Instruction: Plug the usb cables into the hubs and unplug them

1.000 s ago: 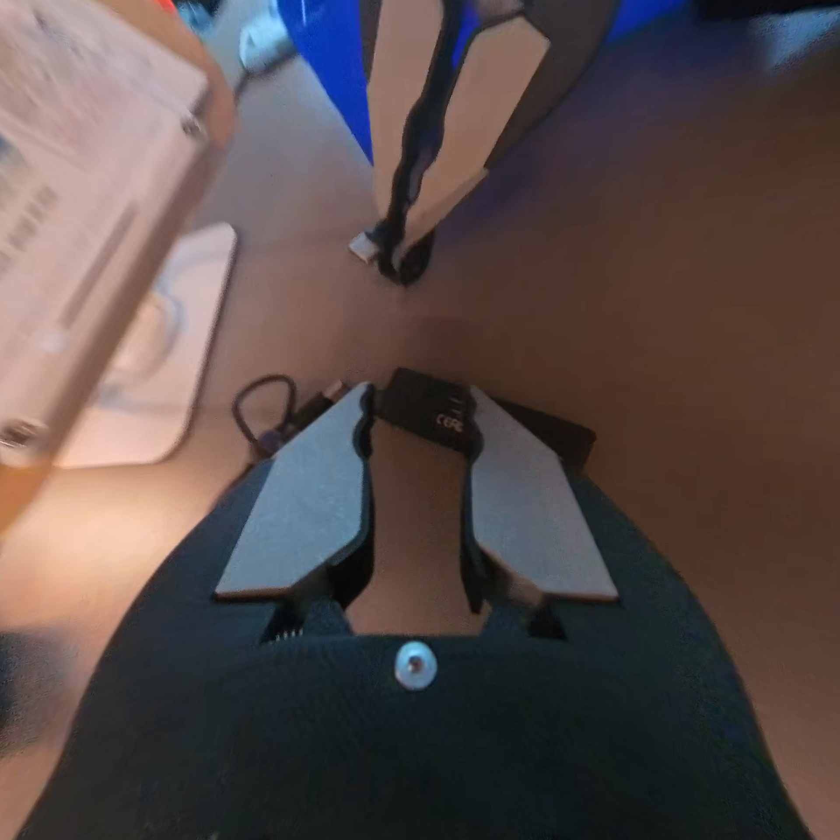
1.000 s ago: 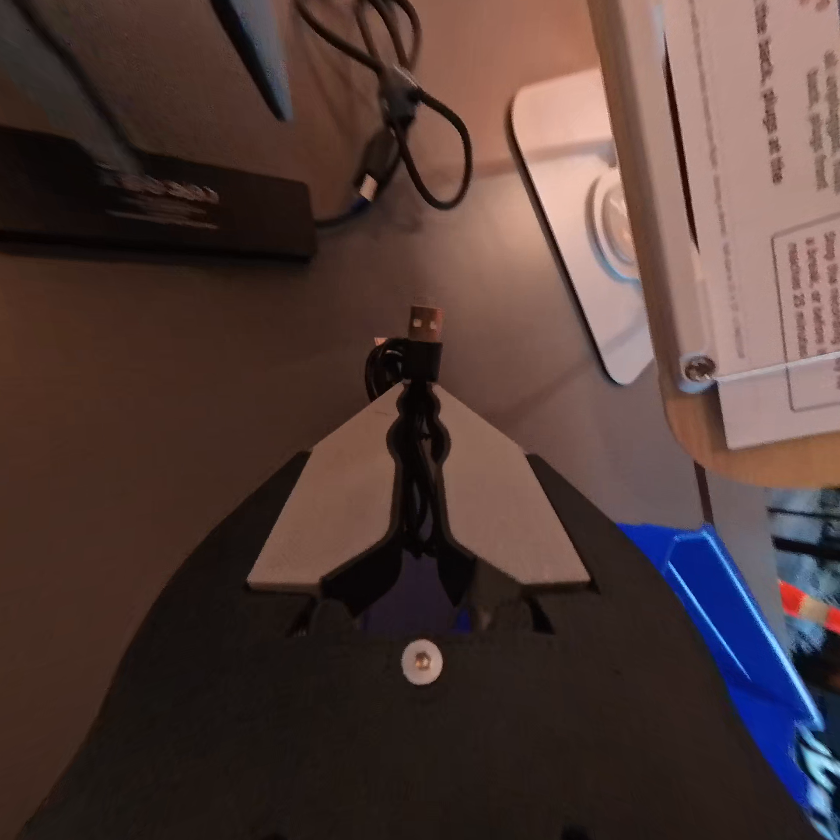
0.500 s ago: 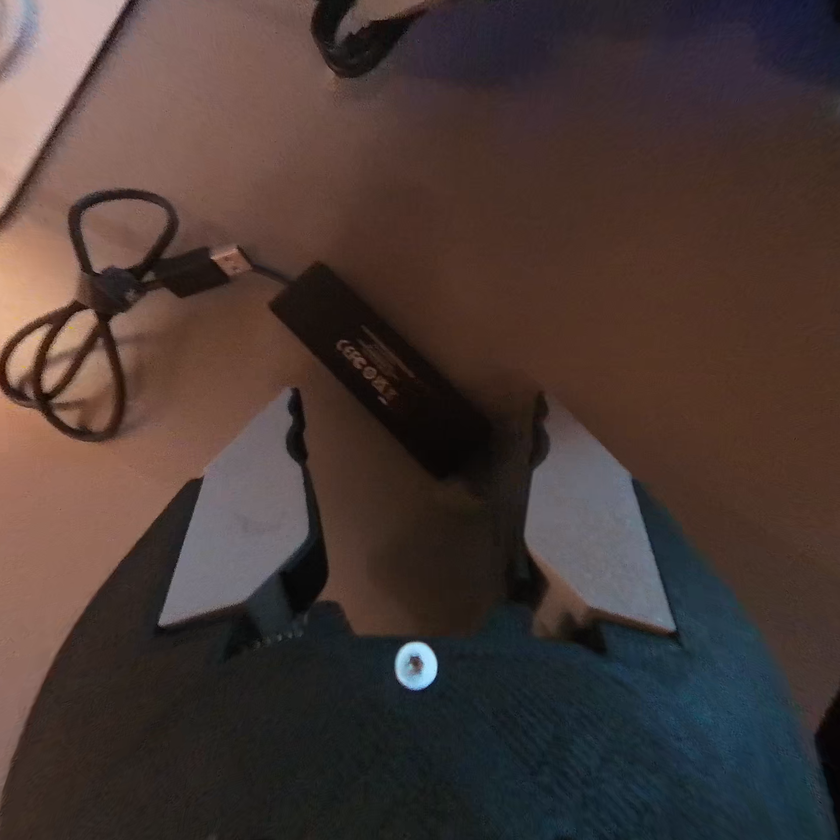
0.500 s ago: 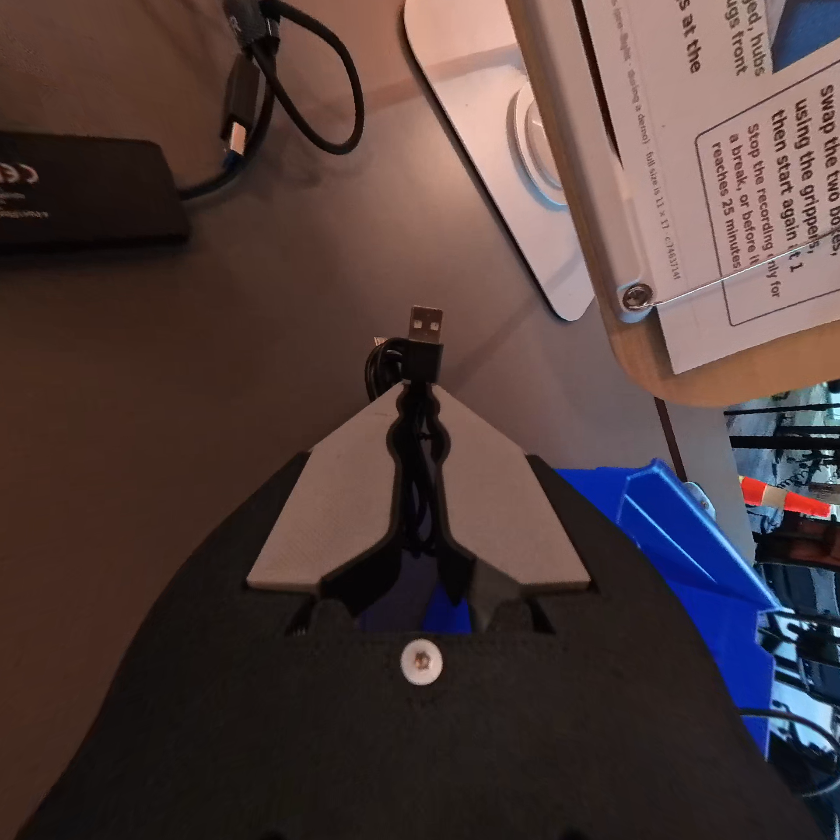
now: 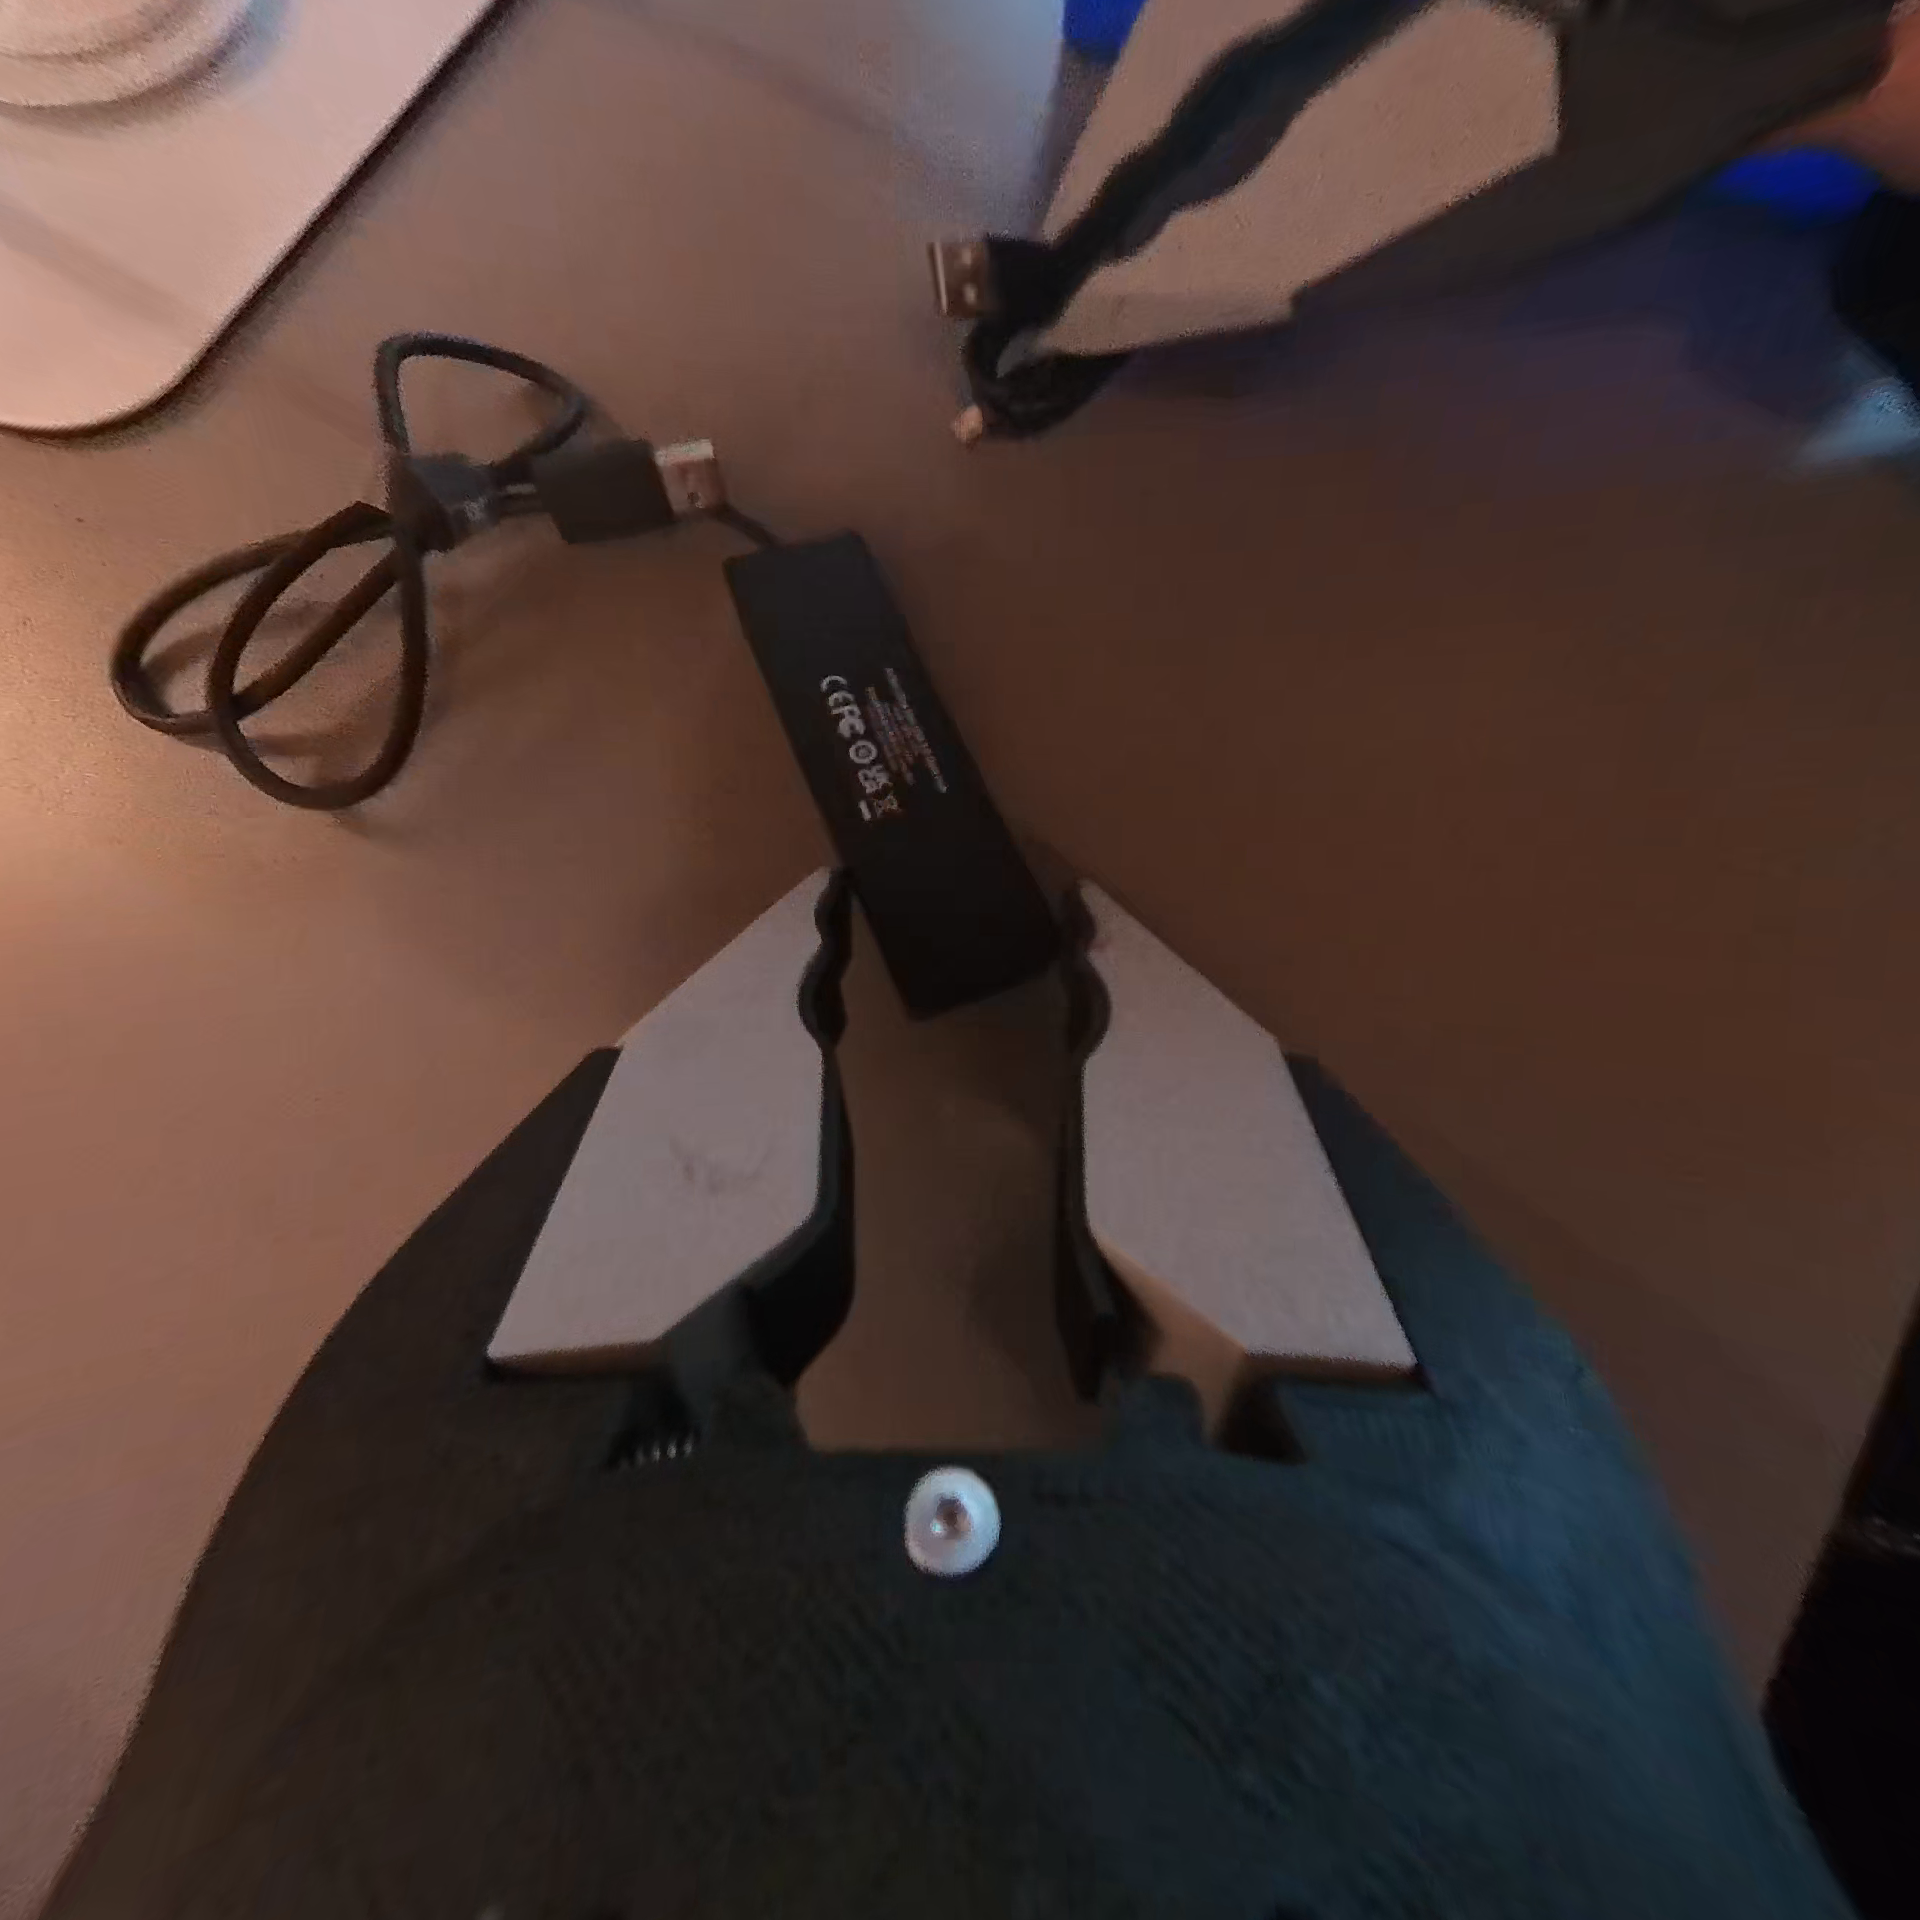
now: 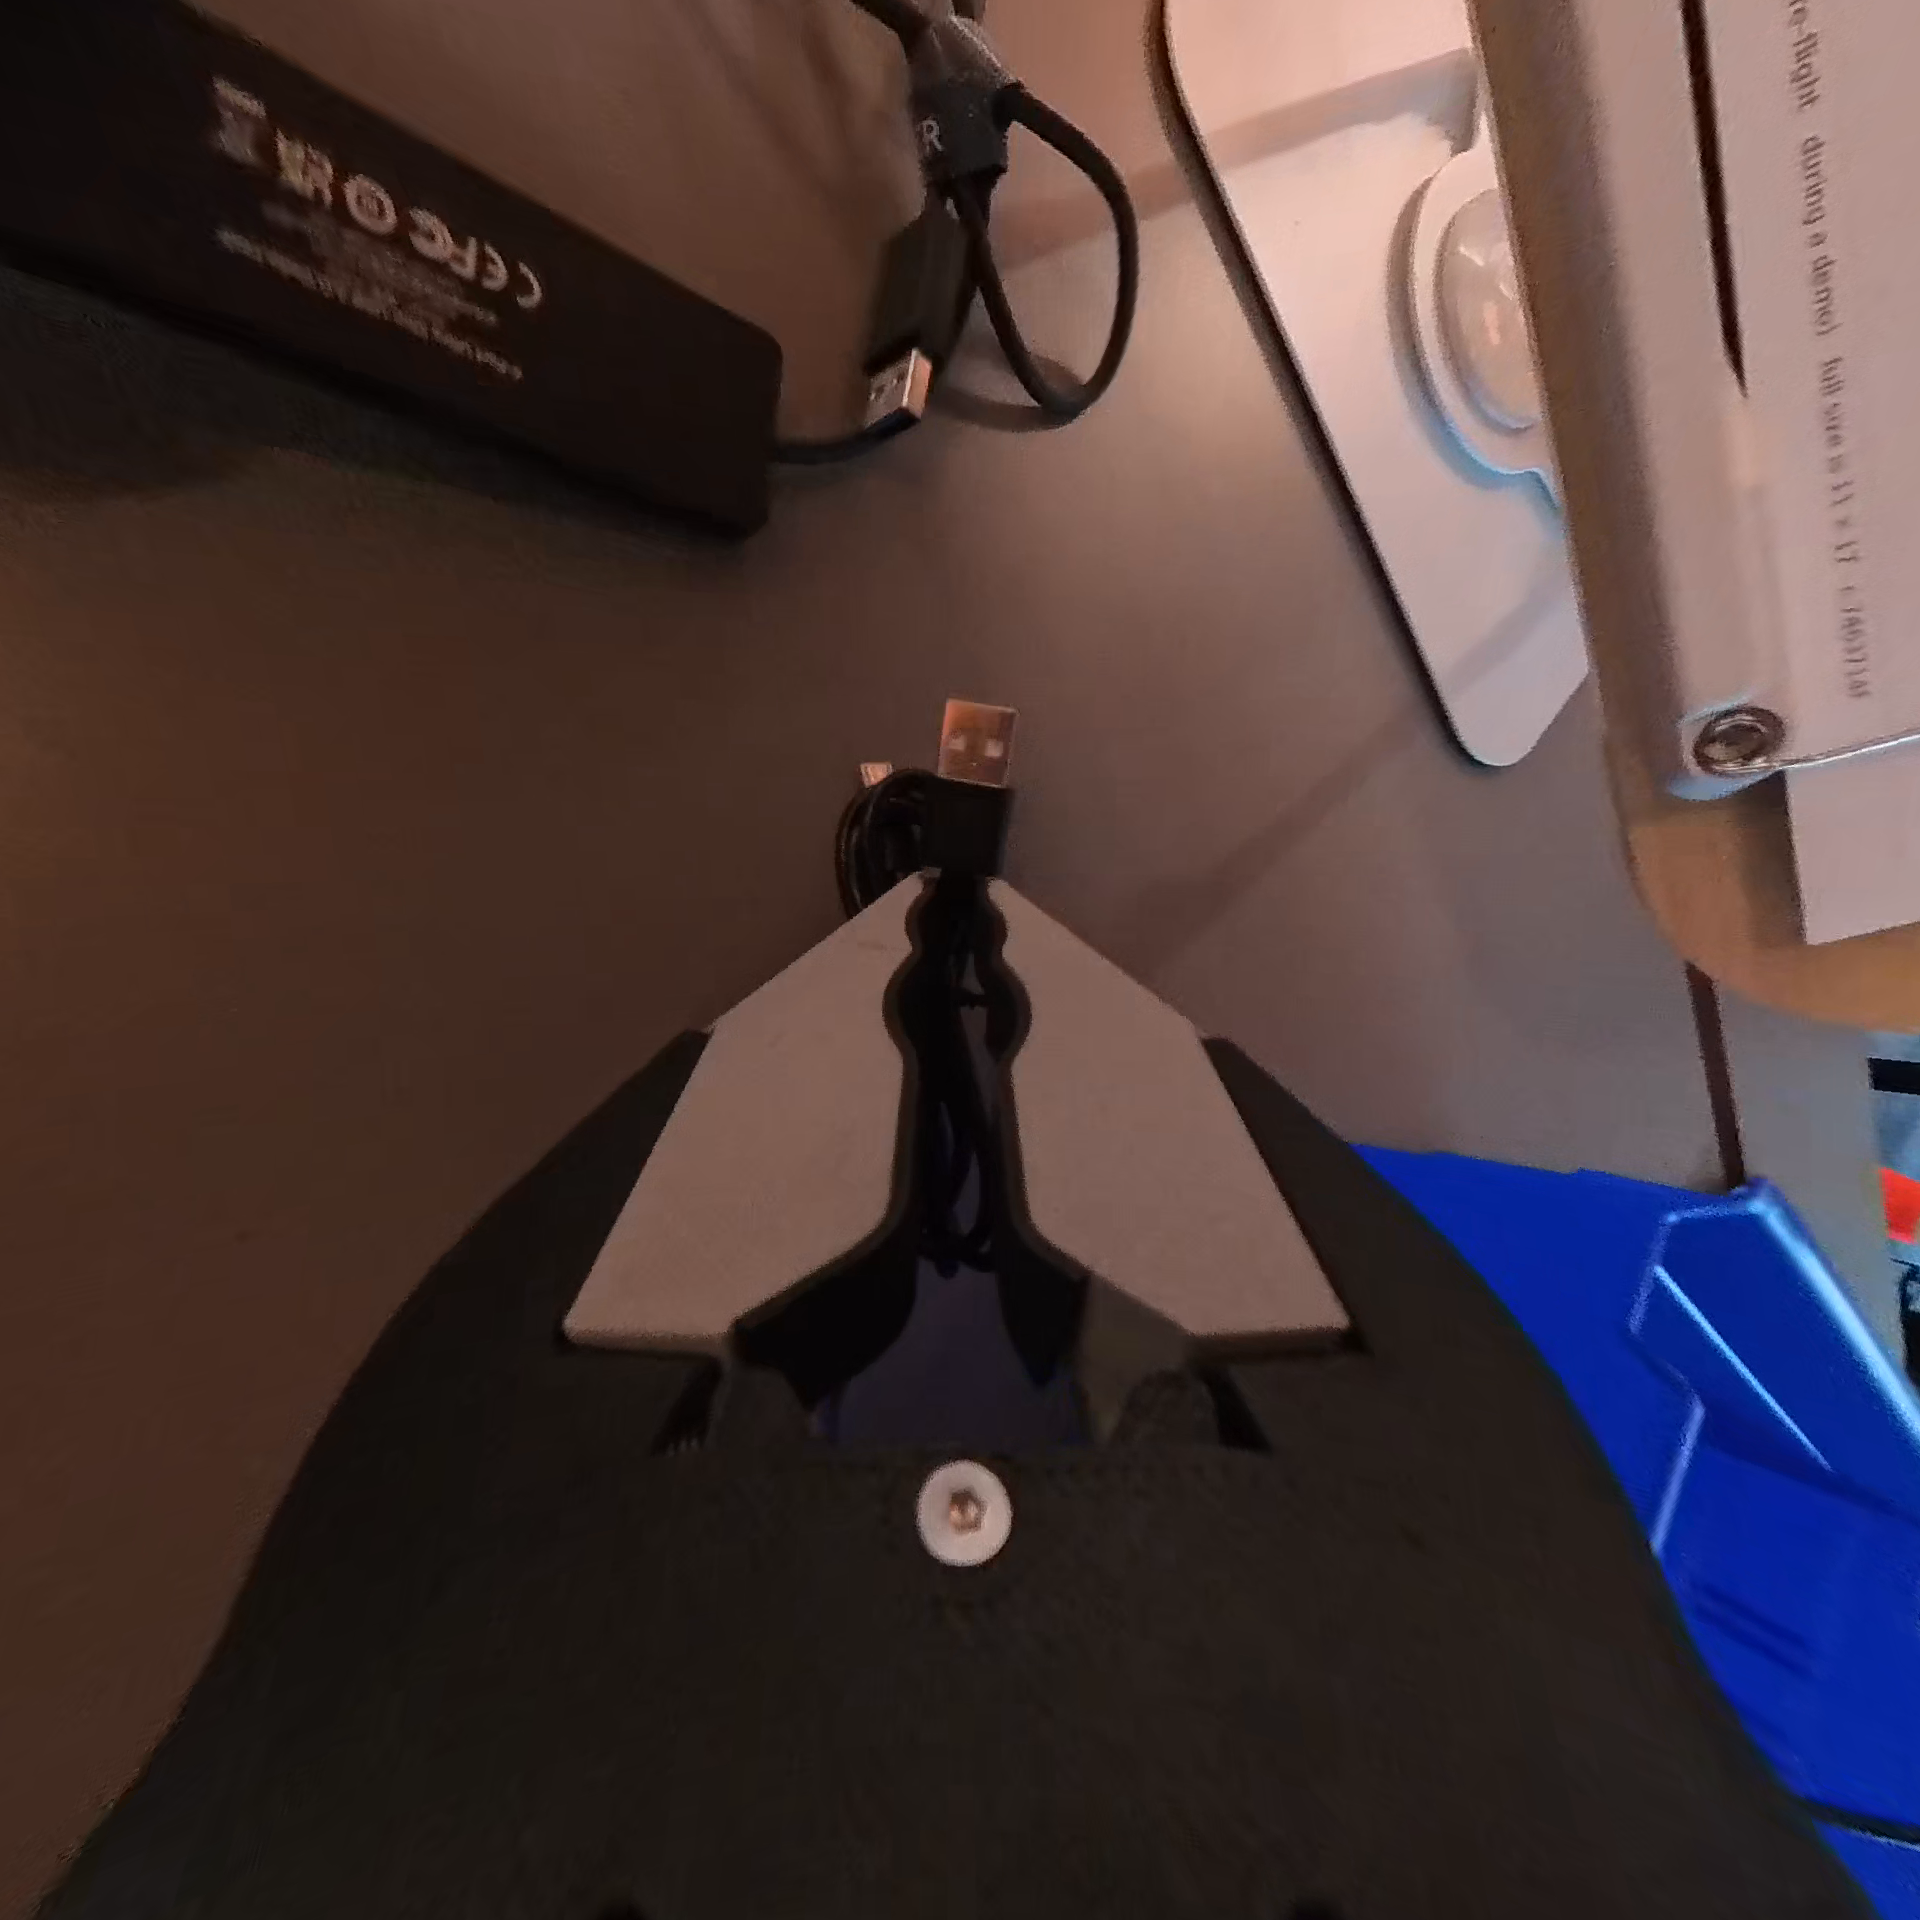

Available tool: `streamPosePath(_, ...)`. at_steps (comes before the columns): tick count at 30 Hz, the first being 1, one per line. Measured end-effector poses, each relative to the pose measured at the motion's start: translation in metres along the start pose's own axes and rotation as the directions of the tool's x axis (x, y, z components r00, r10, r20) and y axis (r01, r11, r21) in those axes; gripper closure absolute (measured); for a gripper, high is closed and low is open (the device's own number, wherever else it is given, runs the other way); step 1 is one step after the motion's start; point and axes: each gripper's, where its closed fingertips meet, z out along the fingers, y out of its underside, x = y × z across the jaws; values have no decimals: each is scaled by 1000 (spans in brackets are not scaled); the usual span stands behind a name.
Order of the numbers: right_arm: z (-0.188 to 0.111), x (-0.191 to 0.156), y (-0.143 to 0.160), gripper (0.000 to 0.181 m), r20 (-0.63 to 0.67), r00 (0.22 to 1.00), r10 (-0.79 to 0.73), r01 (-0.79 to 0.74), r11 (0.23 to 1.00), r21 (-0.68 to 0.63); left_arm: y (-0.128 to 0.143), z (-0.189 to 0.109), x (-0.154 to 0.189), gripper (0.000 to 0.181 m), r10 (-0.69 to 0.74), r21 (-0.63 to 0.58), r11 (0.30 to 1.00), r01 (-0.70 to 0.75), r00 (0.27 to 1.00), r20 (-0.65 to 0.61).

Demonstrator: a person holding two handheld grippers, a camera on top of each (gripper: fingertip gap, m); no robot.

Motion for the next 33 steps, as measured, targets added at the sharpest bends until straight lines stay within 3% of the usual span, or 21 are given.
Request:
streamPosePath(3, 0, 3, 1, 177, -24, 999, -25, 25, 1000, -7, -16, -11, -4, 143, -75, 76, 994, 82, 993, -90)
streamPosePath(8, -5, -2, -18, 135, -45, 996, -82, 86, 993, 79, -25, -12, -6, 142, -145, 101, 981, 166, 971, -188)
streamPosePath(11, -9, -9, -29, 126, -81, 982, -172, 181, 975, 128, -29, -9, -4, 142, -159, 111, 976, 187, 961, -225)
streamPosePath(17, -11, -24, -44, 130, -115, 958, -264, 282, 941, 186, -38, -10, 0, 142, -136, 145, 974, 175, 960, -245)
streamPosePath(21, -11, -33, -46, 145, -130, 932, -338, 359, 911, 202, -47, -10, 4, 142, -130, 154, 973, 174, 956, -262)
streamPosePath(26, -10, -36, -49, 150, -142, 926, -350, 374, 903, 213, -55, -4, 21, 142, -159, 117, 969, 217, 913, -376)
streamPosePath(29, -9, -33, -46, 155, -156, 919, -362, 387, 902, 191, -54, 3, 27, 142, -141, 105, 975, 194, 914, -380)
streamPosePath(32, -12, -31, -47, 159, -145, 927, -347, 371, 905, 209, -62, -4, 25, 143, -65, 187, 973, 139, 933, -354)
streamPosePath(33, -13, -32, -47, 161, -121, 935, -334, 353, 909, 222, -67, -11, 24, 153, 8, 239, 968, 72, 948, -318)
